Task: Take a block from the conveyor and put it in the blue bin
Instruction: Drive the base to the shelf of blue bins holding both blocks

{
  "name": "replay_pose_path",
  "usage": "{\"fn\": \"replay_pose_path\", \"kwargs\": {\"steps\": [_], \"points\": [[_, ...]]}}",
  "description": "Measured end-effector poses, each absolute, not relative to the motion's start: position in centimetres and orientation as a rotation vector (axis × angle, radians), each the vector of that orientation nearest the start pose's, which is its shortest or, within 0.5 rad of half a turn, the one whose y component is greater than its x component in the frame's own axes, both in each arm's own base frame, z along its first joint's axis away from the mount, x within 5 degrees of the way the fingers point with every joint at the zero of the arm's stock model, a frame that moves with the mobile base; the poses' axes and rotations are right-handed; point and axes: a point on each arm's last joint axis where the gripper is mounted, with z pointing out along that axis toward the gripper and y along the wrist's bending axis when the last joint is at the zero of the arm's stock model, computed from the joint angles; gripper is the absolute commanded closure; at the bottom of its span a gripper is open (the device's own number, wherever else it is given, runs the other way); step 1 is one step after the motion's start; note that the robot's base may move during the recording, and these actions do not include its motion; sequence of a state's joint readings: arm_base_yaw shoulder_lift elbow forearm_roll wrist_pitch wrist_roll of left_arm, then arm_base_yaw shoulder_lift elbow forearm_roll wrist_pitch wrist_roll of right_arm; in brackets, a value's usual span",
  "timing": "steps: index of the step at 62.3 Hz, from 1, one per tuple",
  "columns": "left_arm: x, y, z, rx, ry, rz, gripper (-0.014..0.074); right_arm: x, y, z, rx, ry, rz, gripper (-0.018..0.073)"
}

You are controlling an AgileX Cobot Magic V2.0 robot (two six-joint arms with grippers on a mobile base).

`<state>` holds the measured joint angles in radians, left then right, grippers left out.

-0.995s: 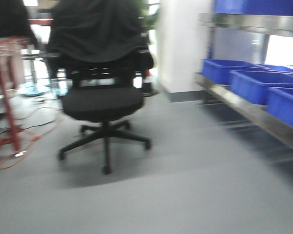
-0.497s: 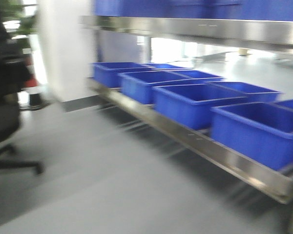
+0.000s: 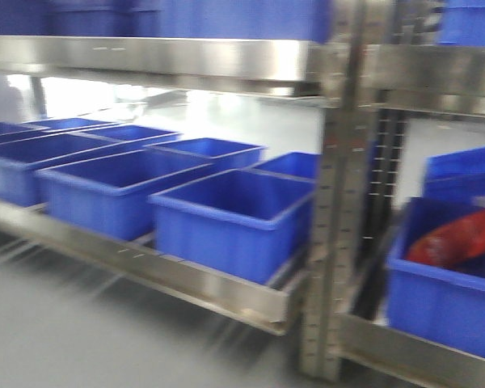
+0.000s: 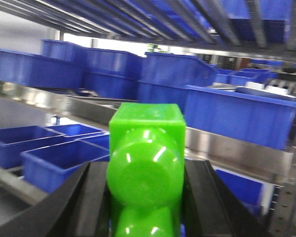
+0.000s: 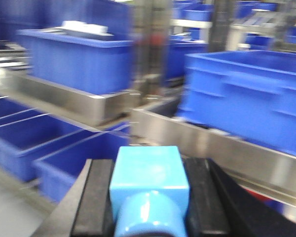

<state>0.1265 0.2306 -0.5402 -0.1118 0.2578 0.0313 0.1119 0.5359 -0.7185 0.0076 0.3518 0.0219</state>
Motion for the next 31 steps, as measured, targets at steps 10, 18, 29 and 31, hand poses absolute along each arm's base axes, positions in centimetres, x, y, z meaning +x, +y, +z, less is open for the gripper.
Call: {"fn": "replay_pose_path", "kwargs": {"steps": [10, 18, 29, 31], "points": [[4.67, 0.33, 35.50, -0.122, 1.425, 0.021, 0.0708, 10.27, 1.18, 38.09, -0.070, 1.652, 0.109, 0.0721], [4.67, 0.33, 35.50, -0.122, 1.425, 0.021, 0.0708, 10.27, 1.18, 38.09, -0.070, 1.652, 0.109, 0.0721], [4.67, 0.33, 35.50, -0.122, 1.425, 0.021, 0.0708, 10.27, 1.18, 38.09, -0.070, 1.652, 0.109, 0.0721], [4.67, 0.33, 35.50, -0.122, 1.425, 0.021, 0.0708, 10.27, 1.18, 38.09, -0.070, 1.652, 0.109, 0.0721]]}}
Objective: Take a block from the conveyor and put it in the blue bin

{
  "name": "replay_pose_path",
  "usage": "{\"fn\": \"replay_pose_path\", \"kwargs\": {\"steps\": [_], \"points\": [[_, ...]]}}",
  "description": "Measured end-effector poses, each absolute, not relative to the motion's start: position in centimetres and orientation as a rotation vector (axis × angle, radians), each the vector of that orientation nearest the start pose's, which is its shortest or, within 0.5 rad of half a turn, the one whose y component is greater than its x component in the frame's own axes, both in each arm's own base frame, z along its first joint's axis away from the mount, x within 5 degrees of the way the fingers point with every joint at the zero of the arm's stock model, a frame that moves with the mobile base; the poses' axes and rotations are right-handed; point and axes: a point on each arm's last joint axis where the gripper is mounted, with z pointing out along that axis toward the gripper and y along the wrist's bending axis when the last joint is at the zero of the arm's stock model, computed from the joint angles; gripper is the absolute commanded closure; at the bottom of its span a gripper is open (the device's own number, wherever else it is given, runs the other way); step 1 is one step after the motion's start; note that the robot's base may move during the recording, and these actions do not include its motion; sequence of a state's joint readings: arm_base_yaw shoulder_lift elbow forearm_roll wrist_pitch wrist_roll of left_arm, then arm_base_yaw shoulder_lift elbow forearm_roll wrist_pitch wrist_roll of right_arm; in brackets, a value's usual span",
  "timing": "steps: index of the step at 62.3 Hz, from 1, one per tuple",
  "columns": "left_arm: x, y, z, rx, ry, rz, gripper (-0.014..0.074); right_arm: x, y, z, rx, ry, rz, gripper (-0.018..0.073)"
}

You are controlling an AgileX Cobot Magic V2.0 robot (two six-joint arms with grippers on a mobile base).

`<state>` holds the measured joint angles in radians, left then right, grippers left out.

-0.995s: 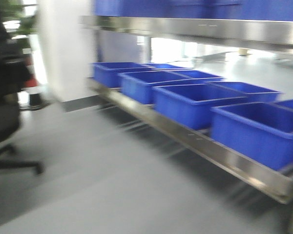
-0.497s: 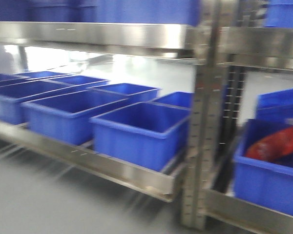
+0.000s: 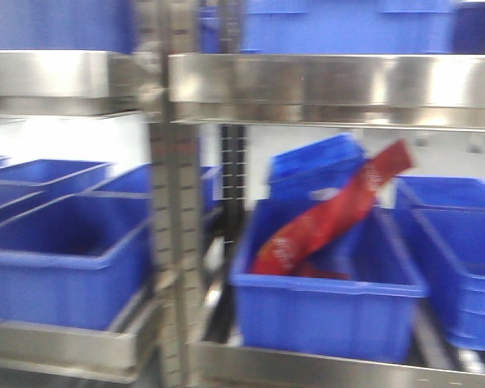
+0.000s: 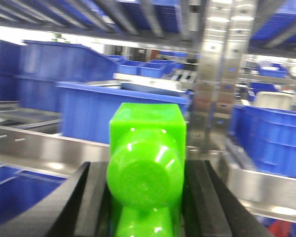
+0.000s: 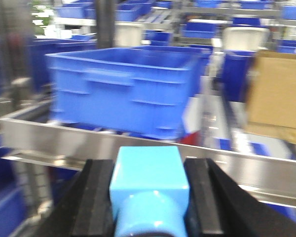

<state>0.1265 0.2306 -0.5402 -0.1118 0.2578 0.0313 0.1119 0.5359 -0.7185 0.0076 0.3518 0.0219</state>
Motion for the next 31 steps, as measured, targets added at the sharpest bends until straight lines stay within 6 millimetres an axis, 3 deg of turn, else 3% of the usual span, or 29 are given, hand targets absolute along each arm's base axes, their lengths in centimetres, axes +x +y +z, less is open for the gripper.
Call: {"fn": "replay_pose_path", "kwargs": {"steps": [31], "points": [[4.67, 0.33, 35.50, -0.122, 1.425, 0.021, 0.0708, 10.27, 1.18, 38.09, -0.070, 1.652, 0.109, 0.0721]]}}
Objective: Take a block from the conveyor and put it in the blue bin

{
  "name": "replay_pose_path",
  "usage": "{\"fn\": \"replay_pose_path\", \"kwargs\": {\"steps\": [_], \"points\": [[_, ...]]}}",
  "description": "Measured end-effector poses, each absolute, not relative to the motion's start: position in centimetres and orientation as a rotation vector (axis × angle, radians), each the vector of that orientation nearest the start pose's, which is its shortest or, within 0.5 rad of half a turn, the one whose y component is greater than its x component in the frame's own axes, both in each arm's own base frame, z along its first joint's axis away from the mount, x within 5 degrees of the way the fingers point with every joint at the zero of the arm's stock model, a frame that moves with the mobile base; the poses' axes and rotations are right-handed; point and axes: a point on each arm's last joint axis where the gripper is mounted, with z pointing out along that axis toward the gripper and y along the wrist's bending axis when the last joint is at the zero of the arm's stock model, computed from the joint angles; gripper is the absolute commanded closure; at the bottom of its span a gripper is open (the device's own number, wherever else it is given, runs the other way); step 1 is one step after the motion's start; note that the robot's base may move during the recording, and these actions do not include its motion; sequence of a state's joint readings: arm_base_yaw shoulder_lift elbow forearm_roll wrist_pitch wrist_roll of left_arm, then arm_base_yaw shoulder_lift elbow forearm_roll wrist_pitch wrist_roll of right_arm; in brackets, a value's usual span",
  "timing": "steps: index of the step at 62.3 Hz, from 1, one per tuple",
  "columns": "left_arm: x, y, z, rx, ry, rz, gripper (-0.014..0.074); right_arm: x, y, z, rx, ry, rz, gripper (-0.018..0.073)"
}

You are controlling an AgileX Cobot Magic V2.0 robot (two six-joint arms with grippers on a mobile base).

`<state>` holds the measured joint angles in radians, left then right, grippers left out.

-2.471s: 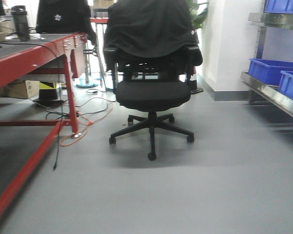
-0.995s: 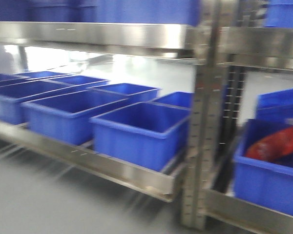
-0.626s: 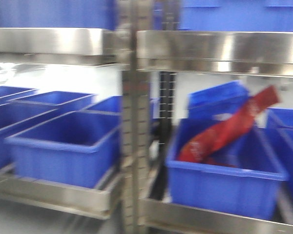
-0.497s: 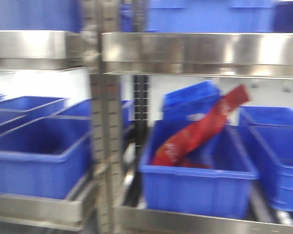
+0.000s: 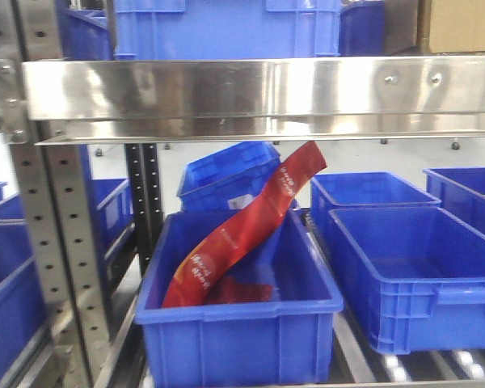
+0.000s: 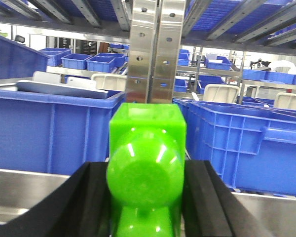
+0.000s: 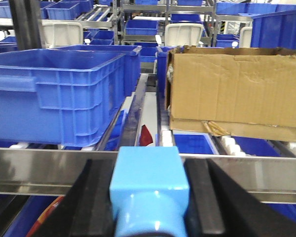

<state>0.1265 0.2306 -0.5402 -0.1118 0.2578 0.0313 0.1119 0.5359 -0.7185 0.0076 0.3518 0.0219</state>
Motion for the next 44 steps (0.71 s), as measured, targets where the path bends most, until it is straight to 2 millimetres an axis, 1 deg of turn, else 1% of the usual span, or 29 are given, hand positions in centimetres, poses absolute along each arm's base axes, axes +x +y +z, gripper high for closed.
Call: {"fn": "replay_pose_path", "kwargs": {"steps": [44], "points": [[4.67, 0.33, 35.50, -0.122, 1.425, 0.021, 0.0708, 10.27, 1.18, 38.09, -0.070, 1.652, 0.109, 0.0721]]}}
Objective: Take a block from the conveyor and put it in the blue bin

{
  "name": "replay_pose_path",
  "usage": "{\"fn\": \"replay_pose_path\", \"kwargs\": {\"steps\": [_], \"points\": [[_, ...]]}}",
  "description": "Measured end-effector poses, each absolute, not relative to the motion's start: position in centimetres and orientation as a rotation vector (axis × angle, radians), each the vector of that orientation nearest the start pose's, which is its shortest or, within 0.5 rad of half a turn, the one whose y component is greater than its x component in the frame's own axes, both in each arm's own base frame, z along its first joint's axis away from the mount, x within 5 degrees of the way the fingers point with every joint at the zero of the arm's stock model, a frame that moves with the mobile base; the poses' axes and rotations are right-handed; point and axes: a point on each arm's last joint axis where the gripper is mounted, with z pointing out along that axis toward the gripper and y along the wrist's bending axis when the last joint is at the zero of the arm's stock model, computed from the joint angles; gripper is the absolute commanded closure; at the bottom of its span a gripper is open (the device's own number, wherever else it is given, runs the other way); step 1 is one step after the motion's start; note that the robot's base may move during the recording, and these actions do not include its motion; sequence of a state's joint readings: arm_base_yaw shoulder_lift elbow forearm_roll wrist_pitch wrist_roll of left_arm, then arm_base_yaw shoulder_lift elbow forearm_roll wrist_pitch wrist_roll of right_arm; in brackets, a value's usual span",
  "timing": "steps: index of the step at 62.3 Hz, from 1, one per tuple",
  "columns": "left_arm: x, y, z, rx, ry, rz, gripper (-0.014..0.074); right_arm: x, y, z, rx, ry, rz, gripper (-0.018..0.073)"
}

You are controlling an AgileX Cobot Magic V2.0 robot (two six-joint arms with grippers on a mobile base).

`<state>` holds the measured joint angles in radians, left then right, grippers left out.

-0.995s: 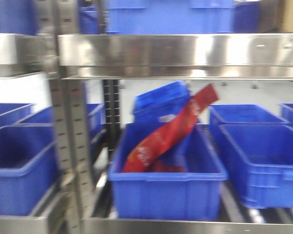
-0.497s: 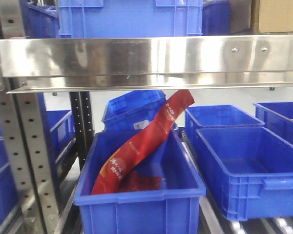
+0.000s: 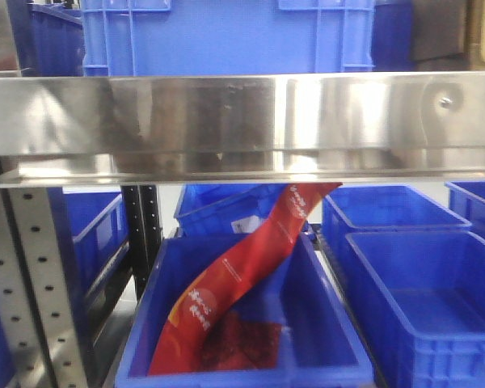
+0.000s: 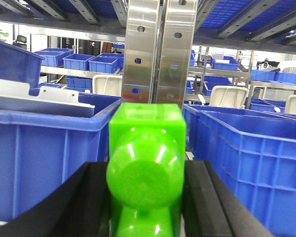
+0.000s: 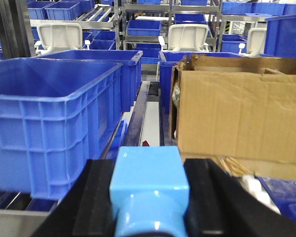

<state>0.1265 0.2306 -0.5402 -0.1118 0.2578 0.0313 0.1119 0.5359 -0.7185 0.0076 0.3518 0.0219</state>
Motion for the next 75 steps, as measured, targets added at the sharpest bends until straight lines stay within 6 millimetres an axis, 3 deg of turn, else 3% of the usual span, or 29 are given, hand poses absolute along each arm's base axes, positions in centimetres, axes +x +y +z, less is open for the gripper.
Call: {"fn": "replay_pose_path", "kwargs": {"steps": [75], "points": [[4.67, 0.33, 35.50, -0.122, 1.425, 0.021, 0.0708, 10.27, 1.18, 38.09, -0.070, 1.652, 0.109, 0.0721]]}}
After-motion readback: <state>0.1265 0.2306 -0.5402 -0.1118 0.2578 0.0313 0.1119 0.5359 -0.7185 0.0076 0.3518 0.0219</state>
